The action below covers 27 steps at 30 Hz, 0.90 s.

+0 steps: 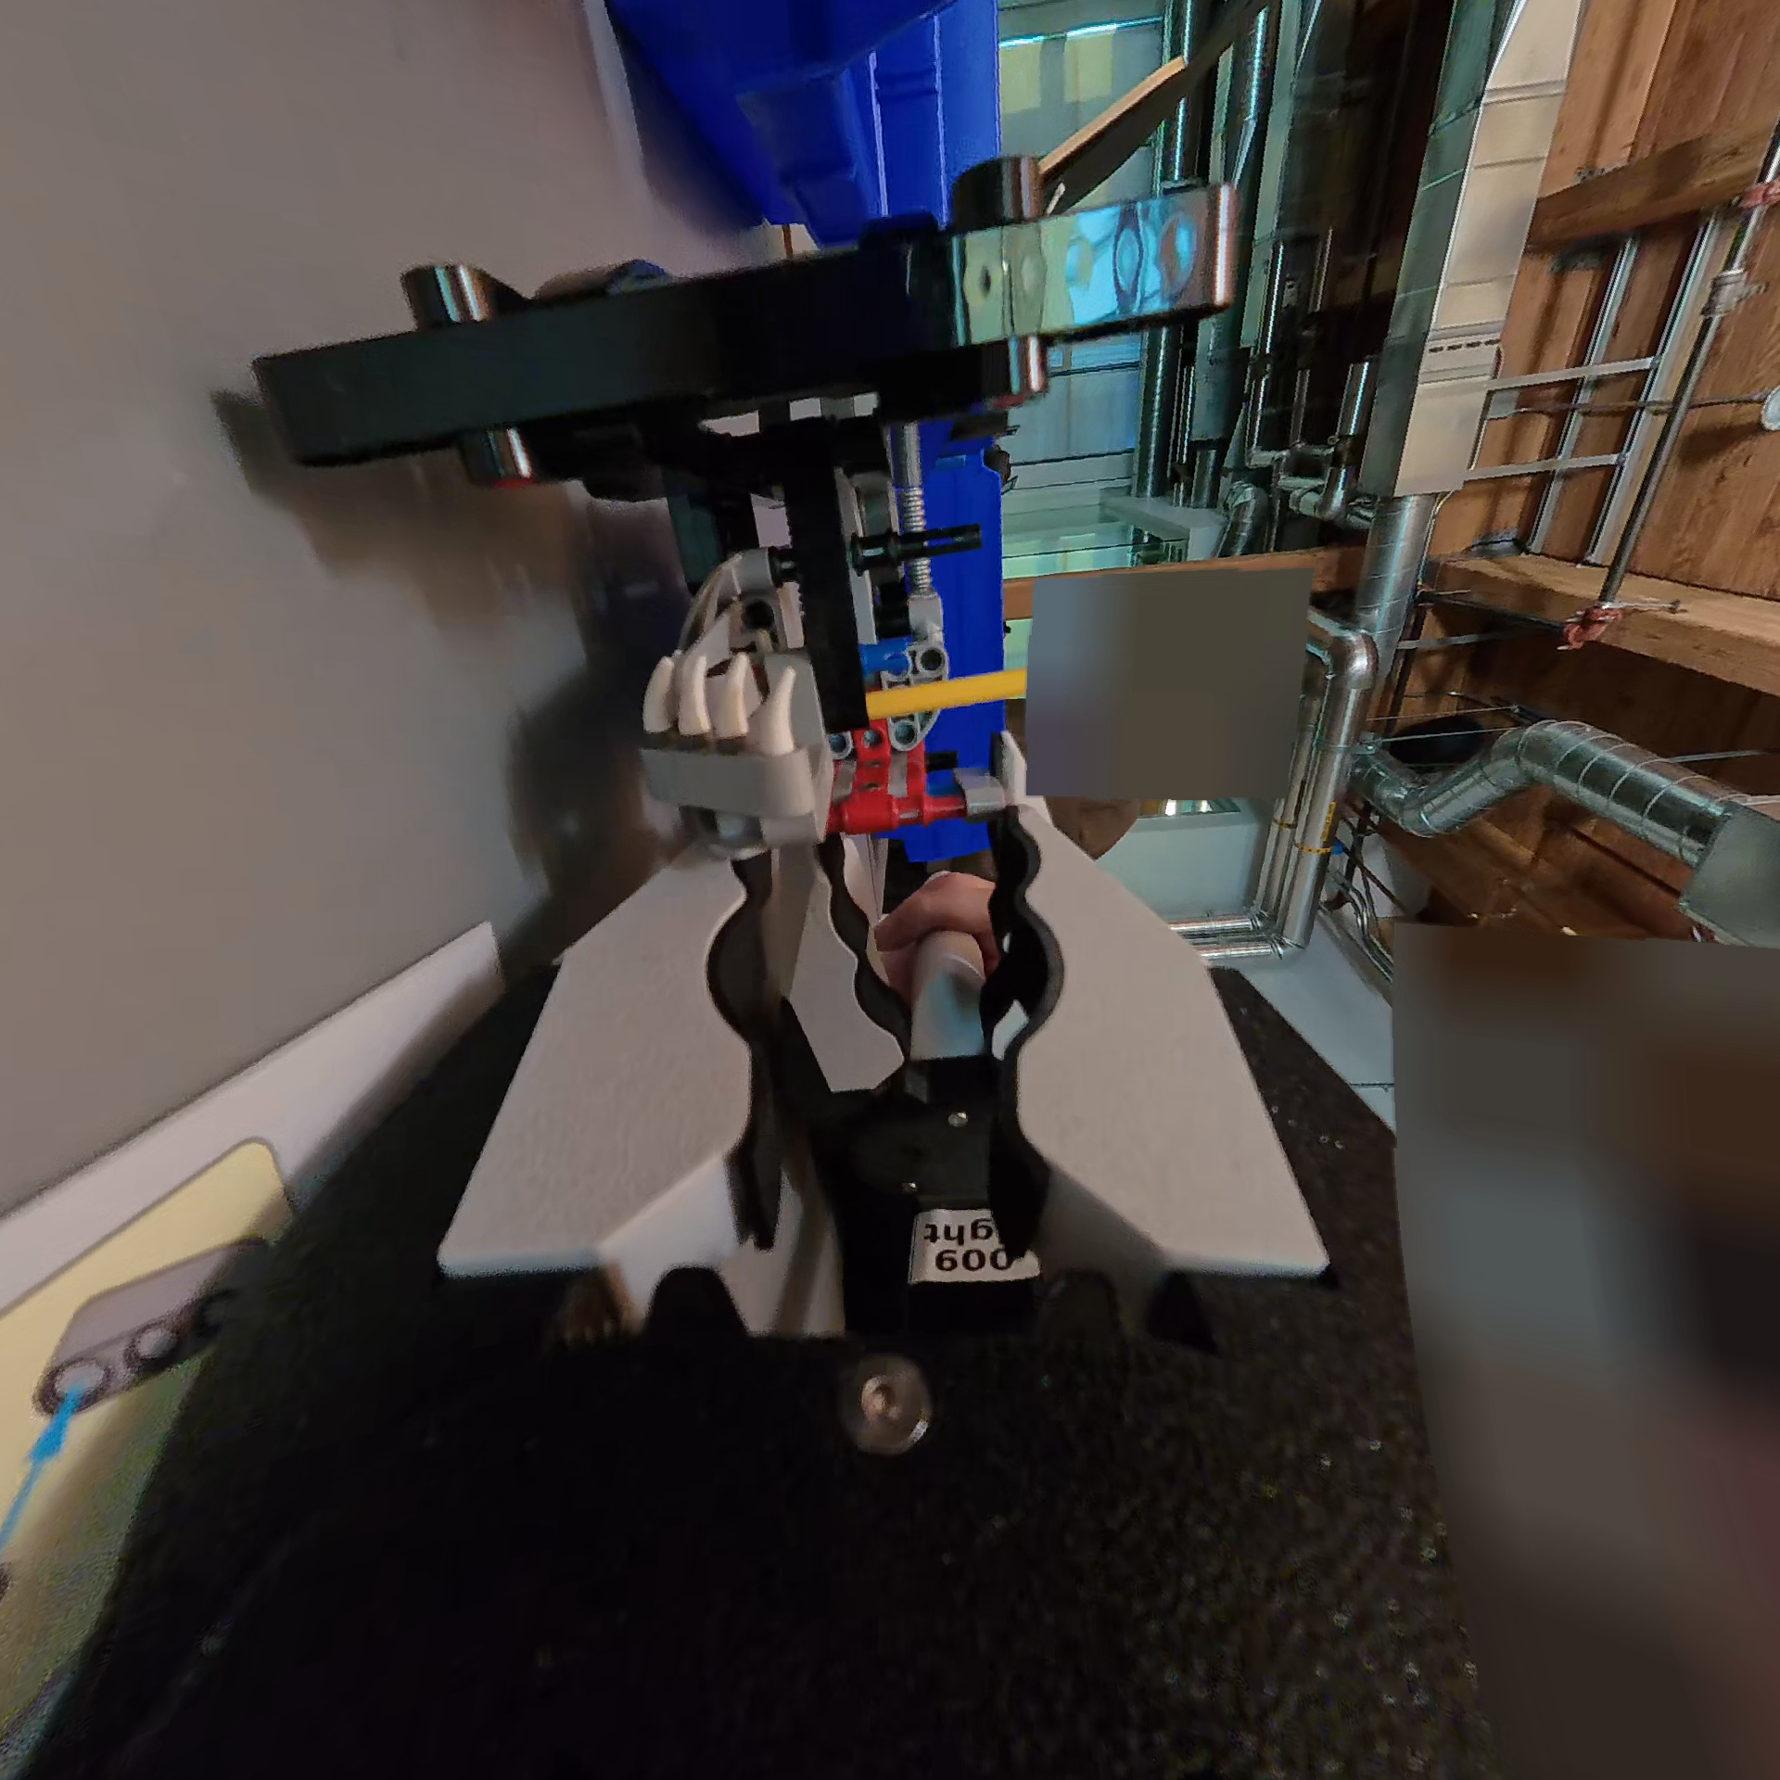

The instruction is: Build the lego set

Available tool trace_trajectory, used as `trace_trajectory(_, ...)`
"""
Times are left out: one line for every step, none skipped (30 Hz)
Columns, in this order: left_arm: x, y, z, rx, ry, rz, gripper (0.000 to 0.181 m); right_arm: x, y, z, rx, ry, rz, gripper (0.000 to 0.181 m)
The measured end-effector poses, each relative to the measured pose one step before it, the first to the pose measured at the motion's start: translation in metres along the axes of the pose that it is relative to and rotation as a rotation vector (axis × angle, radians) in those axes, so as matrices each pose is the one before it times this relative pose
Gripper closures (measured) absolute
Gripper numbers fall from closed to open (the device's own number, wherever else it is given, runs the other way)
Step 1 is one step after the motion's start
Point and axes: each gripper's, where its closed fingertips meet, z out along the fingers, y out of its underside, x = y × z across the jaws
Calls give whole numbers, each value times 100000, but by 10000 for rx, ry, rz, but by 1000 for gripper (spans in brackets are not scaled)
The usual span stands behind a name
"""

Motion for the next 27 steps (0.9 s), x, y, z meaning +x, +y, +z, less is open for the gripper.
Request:
trace_trajectory(20, -26, -1, 20, -7, 29, 136, -26, -36, -37, -1, 0, -24, 142)
trace_trajectory(-11, -1, -8, 6, -3, 9, 136, 50, 13, 2, 0, 5, 24, 142)
trace_trajectory(-29, 7, -10, -8, 14, -32, 136, -10, -15, -17, -8, -10, 8, 142)
trace_trajectory(-26, -9, -1, -2, 44, -34, 136, -69, -55, -5, 5, -17, -22, 142)
trace_trajectory(-37, -17, 0, -9, 49, -24, 136, -35, -38, -36, -6, -7, -38, 142)
trace_trajectory(-57, -7, 16, -7, 22, -20, 137, -36, -29, -19, -14, -11, -28, 142)
trace_trajectory(-19, -38, -1, 20, 24, 2, 138, -130, -41, -11, -5, -43, -16, 142)
trace_trajectory(54, -44, -11, 35, 33, 74, 143, -156, 0, 1, 0, -80, 34, 142)
trace_trajectory(19, -1, -17, -11, -81, 153, 144, -178, -32, 16, -3, -96, -7, 142)
trace_trajectory(44, 0, -11, -51, -73, 125, 144, -103, -59, -2, -19, -26, -45, 141)
trace_trajectory(58, -26, 20, -49, -3, -17, 144, 46, 15, -28, 10, 24, 6, 142)
trace_trajectory(3, -19, 4, -32, 28, -116, 144, 80, 78, -9, -21, 32, 64, 142)
trace_trajectory(-82, 18, -27, -6, 13, -87, 144, 14, 15, -7, -44, 27, -48, 141)
trace_trajectory(-70, 11, -13, 11, 15, -41, 145, -98, -72, -61, 47, -57, 2, 142)
trace_trajectory(-10, -9, 6, 25, 40, -47, 145, -271, -159, -90, 50, -61, 50, 142)
trace_trajectory(-21, -30, 16, 2, 48, -50, 145, 229, 173, 25, -34, 10, -27, 142)
trace_trajectory(-73, 1, 25, -14, 42, -42, 145, -199, -117, -55, -46, 10, -42, 142)
trace_trajectory(-51, 24, 11, -22, 27, 12, 145, -83, 13, 15, -4, -54, 28, 142)
trace_trajectory(19, -8, 10, -2, 10, 48, 144, 11, 63, -22, 4, -33, 29, 142)
trace_trajectory(70, -9, 9, 7, 3, 92, 144, 127, 104, 52, -14, 16, 17, 142)
trace_trajectory(143, 29, 5, -6, 40, 66, 143, 39, 10, 42, 10, 64, 48, 142)
trace_trajectory(138, 39, -22, 15, 26, 36, 143, 242, 71, -18, 47, 84, 75, 142)
trace_trajectory(115, 42, -29, 35, -8, 65, 143, 134, -23, -32, 25, 87, -8, 142)
trace_trajectory(110, 29, -20, 57, -16, 58, 142, 130, -19, -20, 12, 96, -67, 141)
trace_trajectory(120, 15, 3, 51, -7, 46, 140, 187, -31, -33, 11, 101, -11, 141)
trace_trajectory(30, 49, 8, -11, -30, 46, 137, 209, -62, -42, 21, 107, 39, 141)
trace_trajectory(-35, 36, -9, -26, -25, 28, 136, 82, -22, -100, 8, 69, 71, 141)
